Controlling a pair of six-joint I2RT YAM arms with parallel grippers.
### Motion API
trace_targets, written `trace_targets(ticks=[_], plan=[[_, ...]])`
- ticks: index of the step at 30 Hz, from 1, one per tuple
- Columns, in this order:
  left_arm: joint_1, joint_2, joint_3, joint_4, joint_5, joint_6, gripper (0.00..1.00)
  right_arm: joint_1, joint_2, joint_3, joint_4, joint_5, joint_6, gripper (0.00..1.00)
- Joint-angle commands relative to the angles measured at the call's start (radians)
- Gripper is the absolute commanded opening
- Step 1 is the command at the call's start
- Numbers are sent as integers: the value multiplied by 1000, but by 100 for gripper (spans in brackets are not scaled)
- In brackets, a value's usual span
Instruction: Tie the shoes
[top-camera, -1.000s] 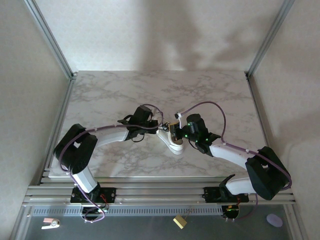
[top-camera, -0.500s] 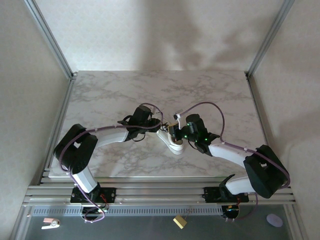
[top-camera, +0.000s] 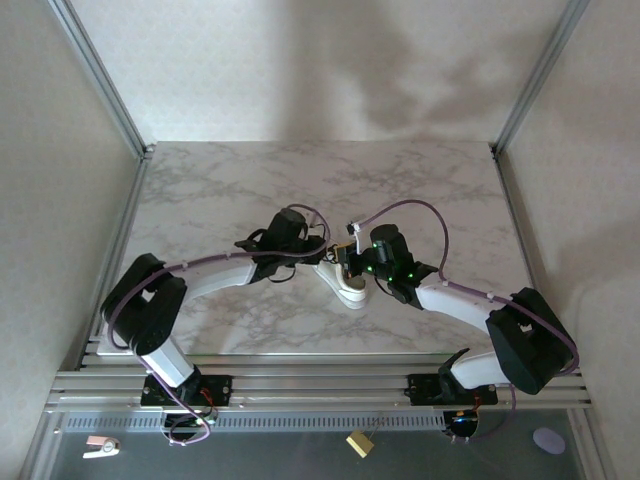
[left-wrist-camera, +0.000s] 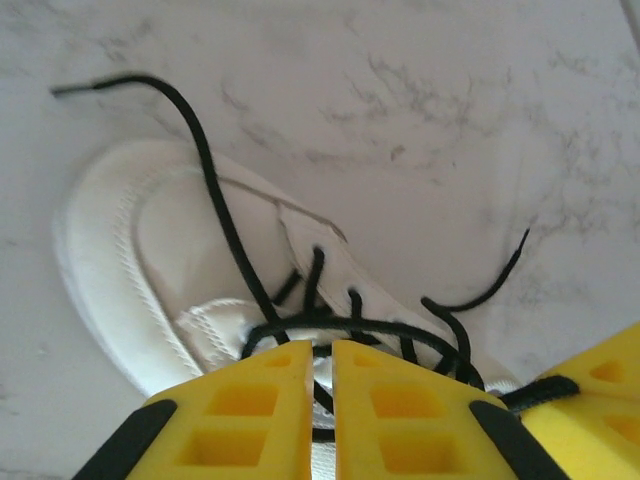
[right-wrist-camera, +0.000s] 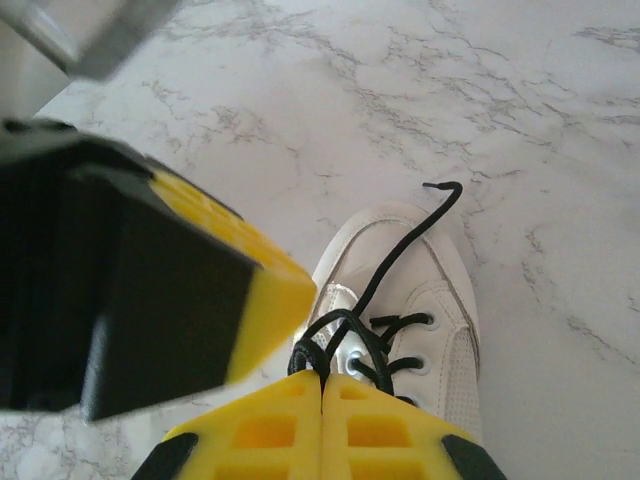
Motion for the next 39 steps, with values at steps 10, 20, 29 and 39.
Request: trace_targets(ticks=[10,20,29,39], plan=[[-6,65,97,-68,6,-58,13,-1,6,14,-3,20,7,0],[-8,84,120,-101,-23,-71,17,3,7,23,-17,26,10,0],[-7,102,134,-129,-40,-71,19,3,6,19,-17,27,9,0],[-7,118,152,-153,-55,-66,21,3,9,22,-17,22,8,0]])
